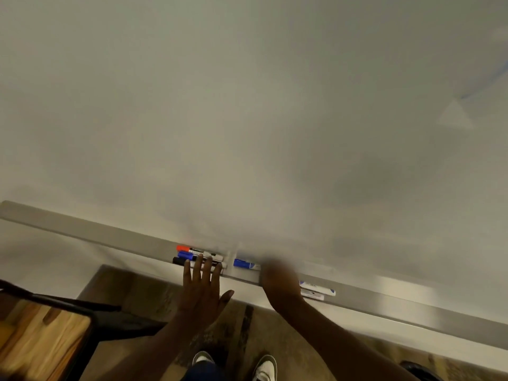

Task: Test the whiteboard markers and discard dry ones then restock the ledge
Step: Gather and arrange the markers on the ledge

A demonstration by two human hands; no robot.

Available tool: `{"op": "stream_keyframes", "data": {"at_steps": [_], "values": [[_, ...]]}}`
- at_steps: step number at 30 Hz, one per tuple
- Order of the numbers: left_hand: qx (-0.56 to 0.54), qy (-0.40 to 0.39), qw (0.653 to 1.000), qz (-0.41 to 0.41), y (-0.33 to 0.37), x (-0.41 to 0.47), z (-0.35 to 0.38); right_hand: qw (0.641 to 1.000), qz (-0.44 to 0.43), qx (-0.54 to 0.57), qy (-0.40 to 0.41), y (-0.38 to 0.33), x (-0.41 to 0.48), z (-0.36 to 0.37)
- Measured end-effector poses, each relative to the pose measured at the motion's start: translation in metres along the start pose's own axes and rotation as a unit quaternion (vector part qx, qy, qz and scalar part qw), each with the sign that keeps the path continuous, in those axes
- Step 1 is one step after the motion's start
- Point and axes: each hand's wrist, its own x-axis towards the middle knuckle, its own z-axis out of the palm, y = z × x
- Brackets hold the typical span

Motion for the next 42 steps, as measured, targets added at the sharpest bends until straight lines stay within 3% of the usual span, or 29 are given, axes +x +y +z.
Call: {"op": "stream_keyframes", "data": {"at_steps": [10,16,24,29,32,37,42], "values": [[-0.004,0.011,1.000,-0.013,0.001,0.004,-0.009,0.994,0.030,-0.040,-0.093,-0.009,0.002,-0.009],[-0.017,0.003,1.000,-0.023,0.002,0.005,-0.008,0.996,0.036,-0.011,-0.078,-0.009,-0.001,-0.014],[-0.082,0.093,0.992,-0.033,0.013,0.011,-0.012,0.994,0.046,0.081,0.055,-0.010,-0.018,-0.011],[-0.179,0.165,0.965,-0.098,0.024,0.009,-0.016,0.979,0.027,0.125,0.158,-0.029,-0.021,-0.019],[-0.221,0.189,0.949,-0.124,0.030,0.011,-0.016,0.974,0.007,0.137,0.179,-0.037,-0.022,-0.021],[-0.342,0.213,0.892,-0.205,0.045,0.022,-0.026,0.960,-0.018,0.176,0.216,-0.043,-0.025,-0.016],[-0.376,0.214,0.867,-0.249,0.057,0.028,-0.030,0.956,-0.027,0.193,0.220,-0.044,-0.026,-0.017]]}}
